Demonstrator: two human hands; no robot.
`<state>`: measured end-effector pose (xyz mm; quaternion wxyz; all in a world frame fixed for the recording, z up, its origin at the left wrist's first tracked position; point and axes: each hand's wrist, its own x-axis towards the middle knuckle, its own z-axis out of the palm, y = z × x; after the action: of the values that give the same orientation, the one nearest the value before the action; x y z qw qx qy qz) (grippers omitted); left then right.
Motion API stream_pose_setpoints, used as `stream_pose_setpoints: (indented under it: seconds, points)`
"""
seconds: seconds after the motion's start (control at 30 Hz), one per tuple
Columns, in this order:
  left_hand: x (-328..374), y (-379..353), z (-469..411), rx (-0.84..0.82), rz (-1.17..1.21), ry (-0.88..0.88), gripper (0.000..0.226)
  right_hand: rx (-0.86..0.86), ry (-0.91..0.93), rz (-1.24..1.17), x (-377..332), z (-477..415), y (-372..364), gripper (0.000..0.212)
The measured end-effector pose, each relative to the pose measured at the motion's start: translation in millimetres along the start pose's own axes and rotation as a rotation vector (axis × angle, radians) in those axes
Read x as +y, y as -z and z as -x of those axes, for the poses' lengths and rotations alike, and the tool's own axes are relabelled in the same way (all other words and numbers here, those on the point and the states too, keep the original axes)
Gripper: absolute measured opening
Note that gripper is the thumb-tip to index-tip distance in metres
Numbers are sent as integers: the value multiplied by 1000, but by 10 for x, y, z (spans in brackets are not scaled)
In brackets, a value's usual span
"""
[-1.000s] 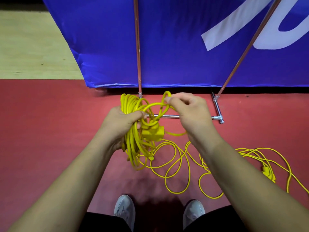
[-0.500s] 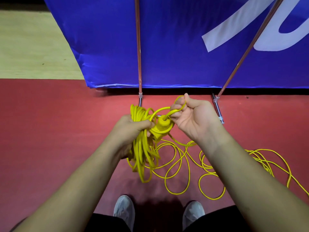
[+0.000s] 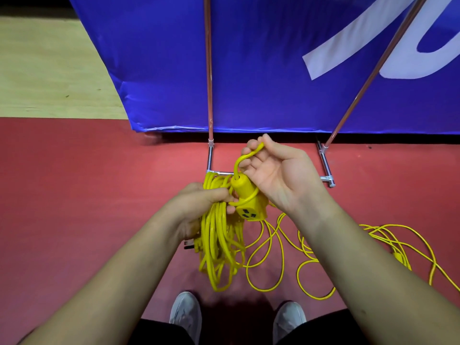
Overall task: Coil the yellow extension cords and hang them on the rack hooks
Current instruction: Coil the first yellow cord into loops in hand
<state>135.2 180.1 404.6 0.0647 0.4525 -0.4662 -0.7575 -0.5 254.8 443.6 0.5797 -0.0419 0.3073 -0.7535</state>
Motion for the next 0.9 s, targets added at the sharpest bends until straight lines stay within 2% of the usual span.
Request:
stream_pose_setpoints:
  seconds: [0.03, 0.1, 0.17, 0.2, 0.3, 0.37, 0.4, 0.47, 0.5, 0.57, 0.63, 0.7, 0.77, 0.83, 0.9]
  points:
    - [17, -3, 0, 12, 22, -22, 15, -6, 41, 116, -23, 5, -12, 16]
    - [76, 1, -7, 48, 78, -84, 11, 67, 188, 531, -64, 13, 8, 9]
    - [134, 31, -25, 87, 90, -145, 10, 228, 329, 968, -57, 33, 81, 21]
    - [150, 48, -32, 96, 77, -167, 10, 278, 366, 1079, -54, 40, 124, 28]
    - [145, 99, -76, 138, -8, -191, 10, 188, 495, 1186, -96, 31, 238, 38]
    - [139, 127, -91, 176, -49, -203, 12, 86, 577, 1543, -178, 1, 290, 30]
    - [143, 139, -90, 189, -51, -211, 15, 48, 575, 1781, -204, -10, 312, 25]
    - [155, 165, -84, 198, -33, -224, 22, -35, 439, 2119, -199, -50, 358, 39]
    - [161, 171, -79, 197, -24, -230, 24, -64, 343, 2217, -170, -73, 374, 44]
    - [166, 177, -64, 187, -39, -241, 26, -60, 321, 2370, -100, -105, 371, 35]
    - [159, 184, -64, 182, -111, -268, 25, -41, 456, 2443, -90, -101, 355, 31]
    - [143, 213, -86, 170, -204, -278, 20, -61, 589, 2340, -55, -105, 361, 26]
    - [112, 239, -105, 145, -293, -282, 10, -36, 525, 2137, -5, -108, 355, 21]
    - [75, 228, -107, 115, -426, -277, 20, 85, 452, 1850, -5, -126, 356, 22]
    - [21, 190, -127, 90, -401, -225, 16, 161, 527, 1662, -58, -119, 333, 20]
